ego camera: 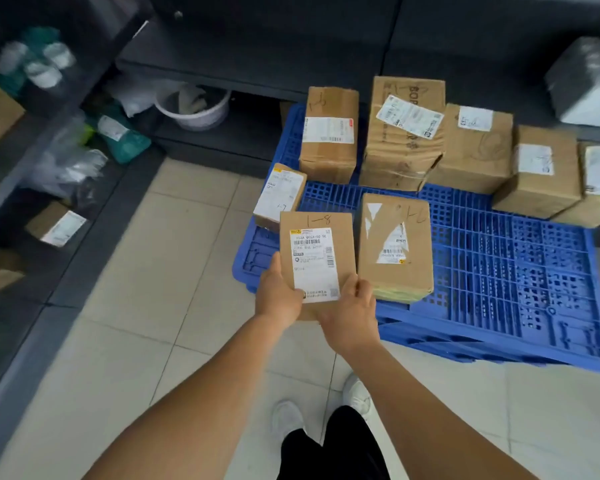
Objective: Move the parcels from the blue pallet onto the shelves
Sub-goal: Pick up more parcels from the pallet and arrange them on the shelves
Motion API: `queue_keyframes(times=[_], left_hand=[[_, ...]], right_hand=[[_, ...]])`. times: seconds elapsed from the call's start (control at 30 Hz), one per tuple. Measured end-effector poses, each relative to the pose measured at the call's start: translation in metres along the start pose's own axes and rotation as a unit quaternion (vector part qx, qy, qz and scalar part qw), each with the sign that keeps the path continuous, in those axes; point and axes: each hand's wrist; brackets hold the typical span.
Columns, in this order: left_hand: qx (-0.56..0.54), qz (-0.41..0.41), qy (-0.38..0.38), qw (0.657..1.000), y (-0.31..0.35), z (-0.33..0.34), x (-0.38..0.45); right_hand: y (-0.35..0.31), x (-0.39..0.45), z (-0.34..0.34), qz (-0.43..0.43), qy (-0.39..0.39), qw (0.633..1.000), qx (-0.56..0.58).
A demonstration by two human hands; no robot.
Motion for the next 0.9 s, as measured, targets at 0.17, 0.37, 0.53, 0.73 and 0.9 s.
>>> queue_keyframes(times=[0.17,0.37,0.53,0.73,0.9], left_hand=[[0.0,-0.012,-0.037,0.999,0.001,0.008,0.01],[-0.025,-0.028,-0.058,0.998,-0.004,0.016,0.023],[-0.064,-0.049,-0.069,0.994,-0.017,0.018,0.027],[-0.117,-0.103,-0.095,0.983,-0.027,0.024,0.025],[-0.171,-0.121,-0.094,0.973,-0.025,0.028,0.019]], right_hand=[[0.008,0.001,-0.007,-0.045,0.033,0.998,-0.037],[0.034,0.018,-0.04,-0.012,0.144,0.989,0.025],[0.085,0.048,-0.063,0.09,0.146,0.976,0.131],[0.114,0.062,-0.071,0.138,0.069,0.937,0.313],[0.123,0.066,-0.073,0.136,0.052,0.9,0.412]])
Point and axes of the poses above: each hand's wrist, its own x-axis towards the middle knuckle, its own z-axis out of the palm, y = z × x, and after that the axes turned 5 degrees about -z, right-handed
